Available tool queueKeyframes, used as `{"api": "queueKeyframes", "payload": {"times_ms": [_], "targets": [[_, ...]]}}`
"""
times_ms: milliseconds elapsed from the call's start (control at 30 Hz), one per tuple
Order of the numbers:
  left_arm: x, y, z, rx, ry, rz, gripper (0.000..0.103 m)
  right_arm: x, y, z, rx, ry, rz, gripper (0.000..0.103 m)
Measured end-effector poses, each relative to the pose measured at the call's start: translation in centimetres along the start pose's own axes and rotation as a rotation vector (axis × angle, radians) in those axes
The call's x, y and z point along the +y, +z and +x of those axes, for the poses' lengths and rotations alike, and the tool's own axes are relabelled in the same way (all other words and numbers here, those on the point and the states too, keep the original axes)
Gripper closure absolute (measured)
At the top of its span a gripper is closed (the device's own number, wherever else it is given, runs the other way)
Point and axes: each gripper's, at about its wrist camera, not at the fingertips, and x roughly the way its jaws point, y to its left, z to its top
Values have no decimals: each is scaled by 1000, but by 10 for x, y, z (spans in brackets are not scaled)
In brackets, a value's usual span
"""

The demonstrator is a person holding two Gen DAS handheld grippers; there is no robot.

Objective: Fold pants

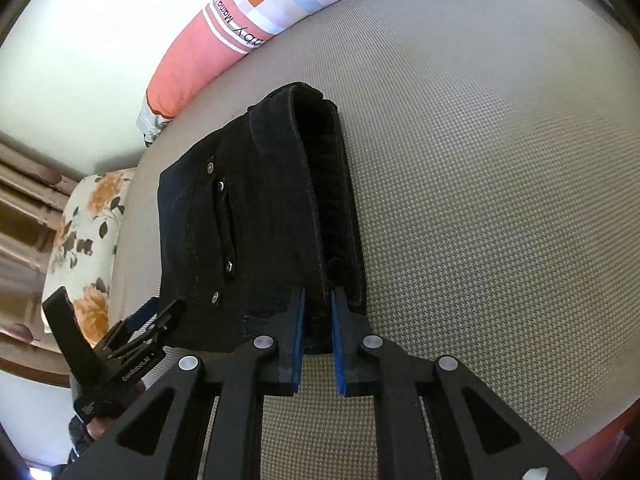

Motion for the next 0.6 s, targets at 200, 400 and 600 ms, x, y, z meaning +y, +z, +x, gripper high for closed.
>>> {"api": "queueKeyframes", "payload": {"times_ms": [200, 400, 600], "targets": [[1, 0, 2, 2, -4, -9, 28, 0, 0, 0, 0, -3, 7, 92], [3, -1, 3, -2, -9, -13, 26, 2, 2, -1, 13, -2, 9, 88], [4, -1, 3, 0, -17, -19, 25, 9, 7, -7, -6, -80, -21, 58]]}}
